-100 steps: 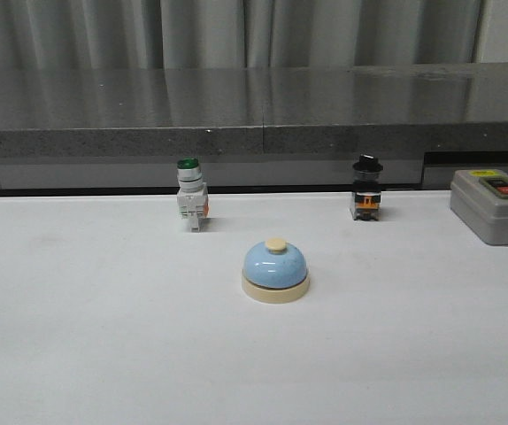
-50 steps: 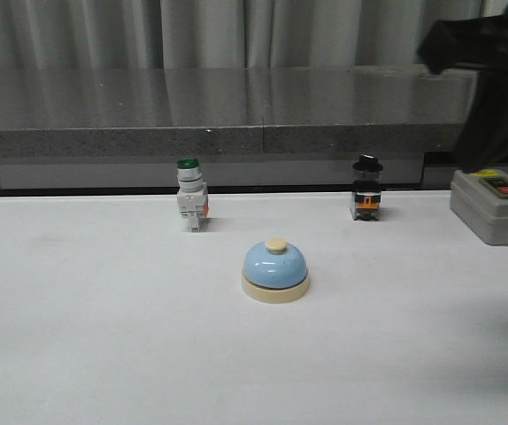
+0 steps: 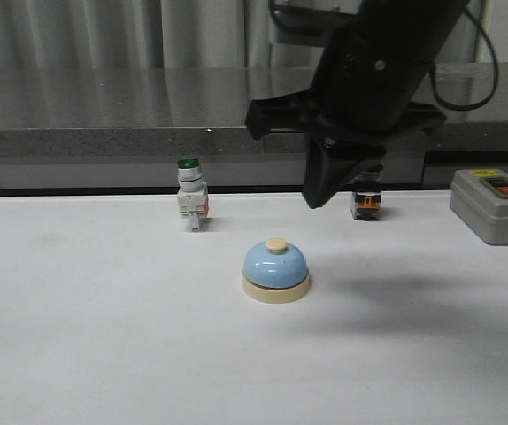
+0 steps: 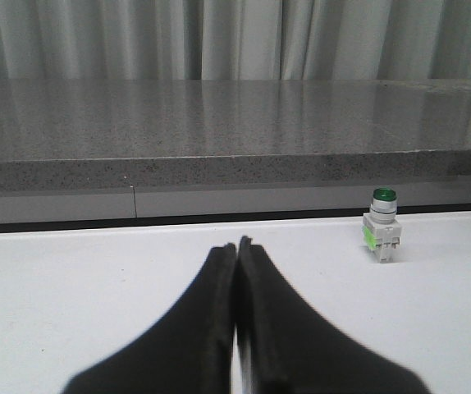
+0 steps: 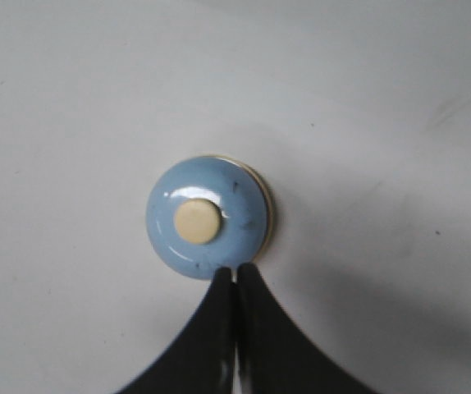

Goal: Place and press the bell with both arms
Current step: 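Move the closed right gripper above the bell's cream button, then press down on the bell button with the closed right gripper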

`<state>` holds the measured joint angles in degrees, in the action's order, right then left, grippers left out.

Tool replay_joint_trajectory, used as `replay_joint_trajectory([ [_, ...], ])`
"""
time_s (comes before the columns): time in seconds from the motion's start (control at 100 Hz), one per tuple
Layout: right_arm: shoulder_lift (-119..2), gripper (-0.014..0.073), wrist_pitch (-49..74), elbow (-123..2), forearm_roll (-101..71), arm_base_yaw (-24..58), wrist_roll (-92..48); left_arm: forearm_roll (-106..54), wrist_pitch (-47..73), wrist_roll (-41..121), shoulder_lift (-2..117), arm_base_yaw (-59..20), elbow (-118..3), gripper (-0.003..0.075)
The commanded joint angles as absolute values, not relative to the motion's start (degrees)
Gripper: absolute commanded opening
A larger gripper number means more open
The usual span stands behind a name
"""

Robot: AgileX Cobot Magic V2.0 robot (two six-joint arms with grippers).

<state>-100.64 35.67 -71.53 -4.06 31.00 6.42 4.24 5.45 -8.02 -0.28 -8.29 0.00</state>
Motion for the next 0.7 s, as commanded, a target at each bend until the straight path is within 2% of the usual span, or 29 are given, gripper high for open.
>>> replay_joint_trajectory([
  [0.0, -100.38, -0.006, 33.68, -75.15, -4.55, 31.83, 5.91, 4.21, 0.97, -8.58, -2.03, -8.29, 2.44, -0.002],
  [0.69, -107.41, -0.006, 34.1, -78.42, -4.57, 33.01, 5.91, 4.21, 0.97, -8.58, -2.03, -8.29, 2.44, -0.002],
])
